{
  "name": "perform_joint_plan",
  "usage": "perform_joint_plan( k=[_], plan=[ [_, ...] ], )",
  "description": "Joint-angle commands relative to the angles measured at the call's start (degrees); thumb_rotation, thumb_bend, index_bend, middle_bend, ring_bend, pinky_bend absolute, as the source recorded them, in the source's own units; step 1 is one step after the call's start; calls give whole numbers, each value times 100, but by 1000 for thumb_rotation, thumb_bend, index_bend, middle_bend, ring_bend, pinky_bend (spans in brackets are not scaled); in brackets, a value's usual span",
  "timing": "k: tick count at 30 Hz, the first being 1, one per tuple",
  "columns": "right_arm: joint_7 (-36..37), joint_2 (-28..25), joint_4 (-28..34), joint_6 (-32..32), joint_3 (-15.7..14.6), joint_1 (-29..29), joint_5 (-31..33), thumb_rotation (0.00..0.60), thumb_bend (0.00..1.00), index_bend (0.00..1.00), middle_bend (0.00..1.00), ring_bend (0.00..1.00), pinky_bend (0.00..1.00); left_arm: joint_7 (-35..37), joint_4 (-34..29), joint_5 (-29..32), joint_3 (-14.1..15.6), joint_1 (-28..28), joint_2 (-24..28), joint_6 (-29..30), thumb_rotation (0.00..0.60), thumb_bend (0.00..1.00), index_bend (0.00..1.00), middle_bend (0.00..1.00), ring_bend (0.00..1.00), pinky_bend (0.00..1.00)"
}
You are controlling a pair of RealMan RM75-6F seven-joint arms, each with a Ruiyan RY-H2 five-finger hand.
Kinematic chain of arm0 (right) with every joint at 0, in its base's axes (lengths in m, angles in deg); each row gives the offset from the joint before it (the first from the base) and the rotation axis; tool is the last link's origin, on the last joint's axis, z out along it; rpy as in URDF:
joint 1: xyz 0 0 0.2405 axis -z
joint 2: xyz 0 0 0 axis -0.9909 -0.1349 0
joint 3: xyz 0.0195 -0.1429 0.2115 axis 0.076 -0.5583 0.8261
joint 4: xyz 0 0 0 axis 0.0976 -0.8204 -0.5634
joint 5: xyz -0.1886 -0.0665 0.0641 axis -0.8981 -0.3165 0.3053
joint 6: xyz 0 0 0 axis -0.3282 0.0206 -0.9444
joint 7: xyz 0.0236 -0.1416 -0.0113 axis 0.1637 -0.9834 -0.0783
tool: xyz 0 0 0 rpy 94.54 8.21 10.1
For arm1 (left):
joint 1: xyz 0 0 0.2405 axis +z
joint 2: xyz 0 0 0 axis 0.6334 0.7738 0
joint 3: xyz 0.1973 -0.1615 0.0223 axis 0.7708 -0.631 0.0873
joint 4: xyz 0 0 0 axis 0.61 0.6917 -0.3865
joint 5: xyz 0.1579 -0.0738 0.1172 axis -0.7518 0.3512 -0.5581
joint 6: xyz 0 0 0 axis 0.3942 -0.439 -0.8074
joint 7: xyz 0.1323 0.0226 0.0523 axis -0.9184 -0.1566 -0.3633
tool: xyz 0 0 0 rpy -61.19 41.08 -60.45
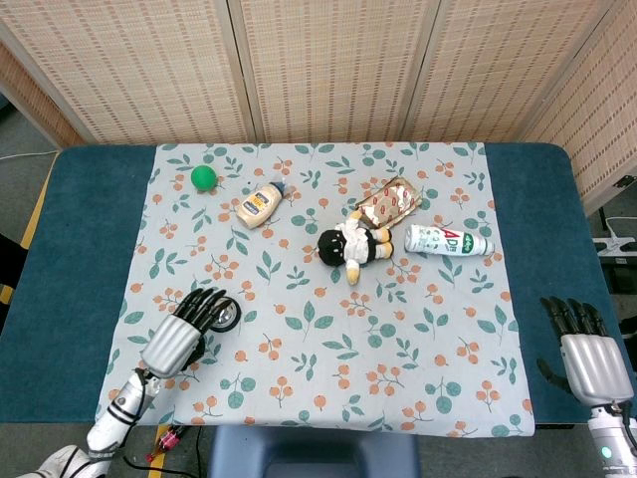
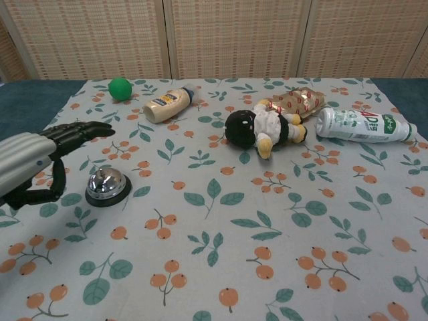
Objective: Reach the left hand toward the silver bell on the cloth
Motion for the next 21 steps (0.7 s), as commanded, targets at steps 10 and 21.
perform_joint_plan(
  k=[10,21],
  plan=[
    [97,-71,2,195,-27,-60,57,600,238,55,51,0,53,998,2126,217,127,-307,-1439,-355,600,1000,0,0,0,91],
    [85,-83,32,284,-56,-83,97,600,238,55,51,0,53,1502,2922,336,324,-244,-1748,-476,600,1000,0,0,0,90]
  ],
)
